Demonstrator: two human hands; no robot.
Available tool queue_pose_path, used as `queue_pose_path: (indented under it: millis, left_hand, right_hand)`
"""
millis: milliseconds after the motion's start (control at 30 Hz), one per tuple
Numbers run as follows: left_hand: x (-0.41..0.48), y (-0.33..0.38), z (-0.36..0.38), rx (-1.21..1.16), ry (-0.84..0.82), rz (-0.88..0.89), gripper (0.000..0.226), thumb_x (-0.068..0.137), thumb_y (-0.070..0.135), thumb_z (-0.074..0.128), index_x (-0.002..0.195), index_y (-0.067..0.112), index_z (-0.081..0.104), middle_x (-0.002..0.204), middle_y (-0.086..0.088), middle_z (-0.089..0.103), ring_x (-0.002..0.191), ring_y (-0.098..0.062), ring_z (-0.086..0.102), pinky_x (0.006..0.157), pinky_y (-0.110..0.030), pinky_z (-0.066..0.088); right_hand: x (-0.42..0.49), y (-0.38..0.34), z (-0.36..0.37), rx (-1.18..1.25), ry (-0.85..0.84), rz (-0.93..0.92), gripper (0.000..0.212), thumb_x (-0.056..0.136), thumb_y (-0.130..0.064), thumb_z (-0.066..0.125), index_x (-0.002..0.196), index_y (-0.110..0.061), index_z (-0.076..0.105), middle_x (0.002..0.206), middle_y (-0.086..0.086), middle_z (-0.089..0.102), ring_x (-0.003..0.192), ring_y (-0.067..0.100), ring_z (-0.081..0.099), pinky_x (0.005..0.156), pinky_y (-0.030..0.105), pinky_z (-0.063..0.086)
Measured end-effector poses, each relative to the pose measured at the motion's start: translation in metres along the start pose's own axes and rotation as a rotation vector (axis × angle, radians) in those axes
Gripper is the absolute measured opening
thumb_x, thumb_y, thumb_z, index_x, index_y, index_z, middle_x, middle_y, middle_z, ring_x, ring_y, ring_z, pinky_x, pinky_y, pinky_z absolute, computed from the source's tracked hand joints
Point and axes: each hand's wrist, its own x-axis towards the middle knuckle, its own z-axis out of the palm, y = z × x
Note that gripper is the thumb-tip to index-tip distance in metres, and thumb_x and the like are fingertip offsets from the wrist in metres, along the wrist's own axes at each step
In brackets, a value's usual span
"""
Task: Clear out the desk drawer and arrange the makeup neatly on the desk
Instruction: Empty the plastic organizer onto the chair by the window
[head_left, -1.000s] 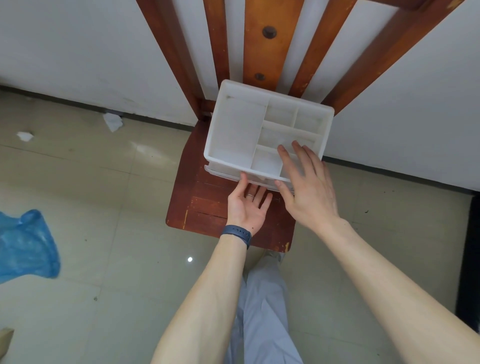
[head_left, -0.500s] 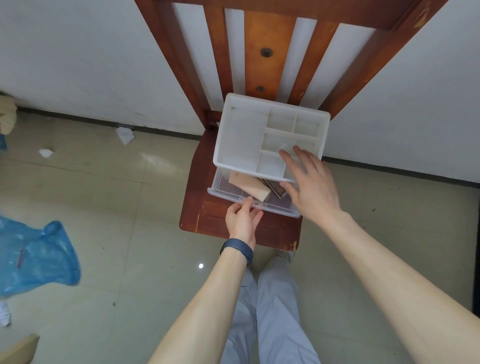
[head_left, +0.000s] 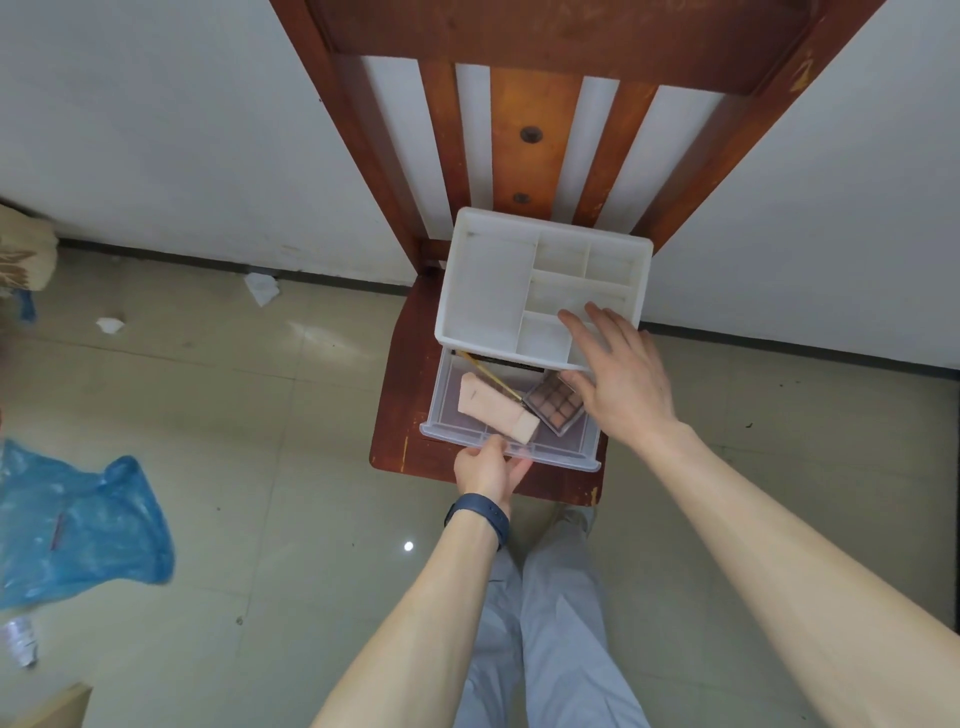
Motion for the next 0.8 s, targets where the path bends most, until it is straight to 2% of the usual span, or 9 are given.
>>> queue_pose_path:
  millis: [67,167,300,367,533,633,800]
  left_hand:
    - [-0.0015,0.0005,-0.0033,-0.016,-0.026,-0.013,0.021,0.095,-0.004,0.053,0.116,-0.003,0.051,0.097,-0.016,0.061,0.075,-0.026,0.071,0.056,-0.027,0.061]
    - [-0.0029,0.0023,-0.0034,-0.001,-0.04,-0.017,0.022,0.096,-0.003,0.052,0.118,-0.002,0.05,0.095,-0.014,0.06,0.078,-0.026,0.07,0.055,-0.027,0.06]
    - [-0.007,0.0049,-0.0032,0.054,-0.008,-0.011,0.012,0.095,-0.004,0.051,0.106,0.001,0.052,0.108,-0.023,0.063,0.087,-0.033,0.071,0.054,-0.028,0.06]
    - [-0.0087,0.0062,-0.0042,0.068,-0.009,-0.017,0.011,0.095,-0.004,0.052,0.105,0.002,0.052,0.109,-0.023,0.062,0.085,-0.033,0.071,0.054,-0.028,0.06]
    - [-0.007,0.0056,-0.0064,0.079,-0.022,-0.031,0.028,0.094,-0.006,0.052,0.122,-0.003,0.049,0.097,-0.016,0.061,0.082,-0.032,0.07,0.053,-0.028,0.06]
    - [-0.006,0.0054,-0.0077,0.116,-0.034,-0.027,0.036,0.094,-0.004,0.054,0.129,-0.002,0.046,0.108,-0.018,0.061,0.084,-0.034,0.072,0.055,-0.029,0.061]
    - [-0.0048,0.0053,-0.0091,0.168,-0.062,-0.02,0.041,0.094,-0.002,0.055,0.134,-0.001,0.044,0.122,-0.018,0.059,0.074,-0.032,0.075,0.056,-0.029,0.06]
  right_hand:
    - [0.0,0.0,-0.0008,0.001,-0.002,-0.001,0.069,0.098,-0.035,0.061,0.158,-0.03,0.027,0.163,0.009,0.03,0.15,0.03,0.026,0.119,0.055,0.025]
    - [-0.0004,0.0015,-0.0003,-0.003,-0.005,-0.006,0.069,0.098,-0.036,0.061,0.158,-0.03,0.026,0.163,0.008,0.029,0.15,0.029,0.025,0.12,0.055,0.024]
    - [-0.001,0.0017,-0.0004,0.0,0.0,-0.012,0.069,0.099,-0.035,0.06,0.159,-0.031,0.025,0.164,0.008,0.029,0.15,0.029,0.025,0.12,0.054,0.023]
    - [-0.0007,0.0011,-0.0011,0.001,0.003,-0.01,0.069,0.098,-0.035,0.06,0.158,-0.031,0.026,0.163,0.008,0.03,0.15,0.029,0.026,0.119,0.053,0.023]
    - [-0.0014,0.0017,-0.0002,-0.018,-0.001,-0.014,0.069,0.099,-0.034,0.06,0.159,-0.031,0.026,0.163,0.008,0.03,0.15,0.029,0.025,0.119,0.053,0.022]
    - [-0.0004,0.0011,-0.0002,-0.017,-0.011,0.003,0.07,0.099,-0.035,0.06,0.159,-0.032,0.024,0.164,0.007,0.028,0.151,0.028,0.022,0.121,0.053,0.02]
    - [0.0006,-0.0019,-0.0006,-0.026,0.001,0.012,0.071,0.097,-0.034,0.063,0.158,-0.031,0.026,0.162,0.008,0.032,0.151,0.028,0.024,0.121,0.054,0.022]
